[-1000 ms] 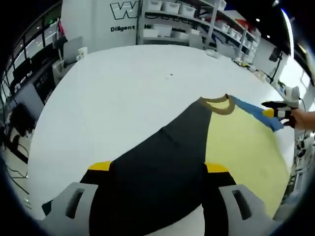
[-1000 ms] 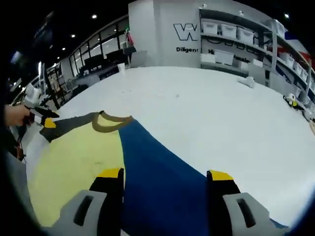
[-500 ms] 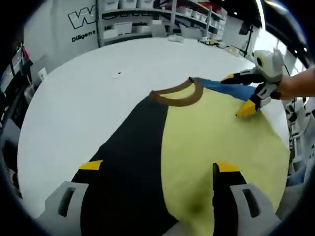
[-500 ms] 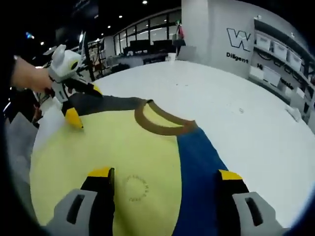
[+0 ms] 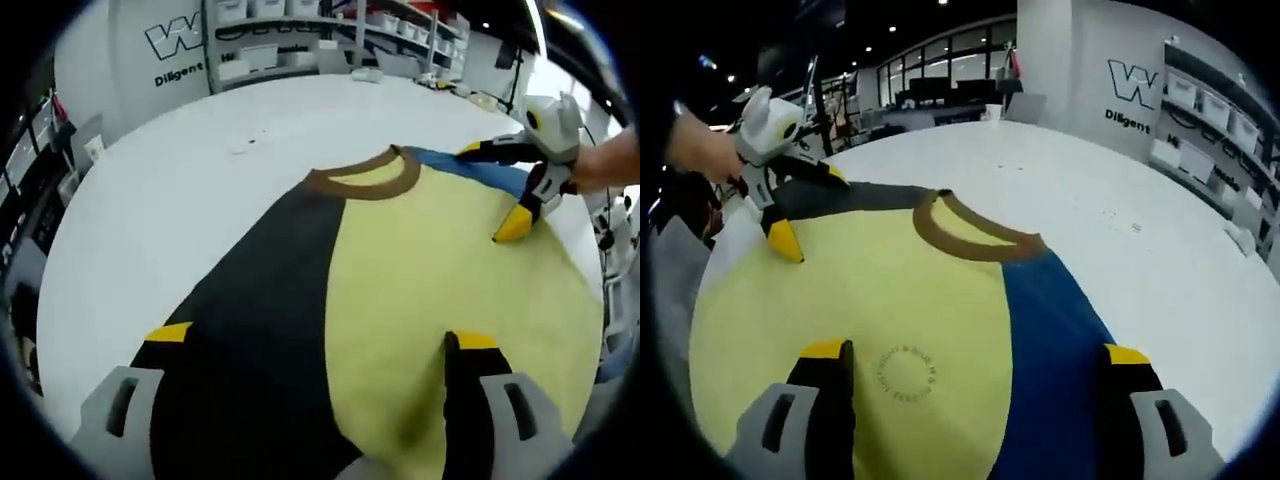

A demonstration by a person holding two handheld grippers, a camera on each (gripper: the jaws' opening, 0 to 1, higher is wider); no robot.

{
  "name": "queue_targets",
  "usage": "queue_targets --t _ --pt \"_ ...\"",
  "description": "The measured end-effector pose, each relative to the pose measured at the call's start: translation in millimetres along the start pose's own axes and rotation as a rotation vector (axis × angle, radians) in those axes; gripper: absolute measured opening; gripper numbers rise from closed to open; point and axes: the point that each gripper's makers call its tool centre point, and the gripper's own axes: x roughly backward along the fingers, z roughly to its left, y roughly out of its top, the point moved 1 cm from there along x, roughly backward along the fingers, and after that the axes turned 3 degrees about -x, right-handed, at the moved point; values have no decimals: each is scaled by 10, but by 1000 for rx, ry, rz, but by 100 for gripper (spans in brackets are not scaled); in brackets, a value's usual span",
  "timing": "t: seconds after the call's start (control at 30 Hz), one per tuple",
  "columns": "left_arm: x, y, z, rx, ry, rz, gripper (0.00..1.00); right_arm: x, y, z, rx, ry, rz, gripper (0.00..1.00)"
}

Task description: Fold the garment on the visible template until the final outline fits inside the template.

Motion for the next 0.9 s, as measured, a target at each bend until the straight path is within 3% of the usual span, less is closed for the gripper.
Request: queue_targets --t 0.13,0.2,0.27,0.3,0.47,0.53,0.57,0.63,0.67,0.77,0.87,0.9 --pt "-4 9 30 -9 -7 -6 100 10 -13 -18 10 10 -3 100" --pt "4 19 55 -10 -10 -4 99 64 -55 -109 -3 -6 28 100" --pt "37 1 97 23 -7 14 99 170 -110 -201 -32 -10 49 100" --pt "76 1 100 51 -11 9 99 250 -111 -262 -47 -15 23 100" --pt "187 -26 141 18 9 -10 99 484 -363 -300 -41 -20 45 100" --pt "189 -83 159 22 9 1 99 552 -560 -291 -19 -32 89 100" --pt "183 -159 169 32 9 28 99 577 -513 -297 -6 -38 27 100" --pt "170 -275 191 48 12 60 99 645 -599 -304 -28 -42 35 100" --pt "168 -256 230 7 33 32 99 669 -620 -313 -37 -50 27 100" --pt "219 -235 204 27 23 5 99 716 -667 -354 -40 -52 -10 100" --pt "213 -212 213 27 22 5 100 731 -664 -386 -32 -40 -1 100" --pt "213 -203 217 26 19 13 99 752 -685 -391 -29 -37 39 100"
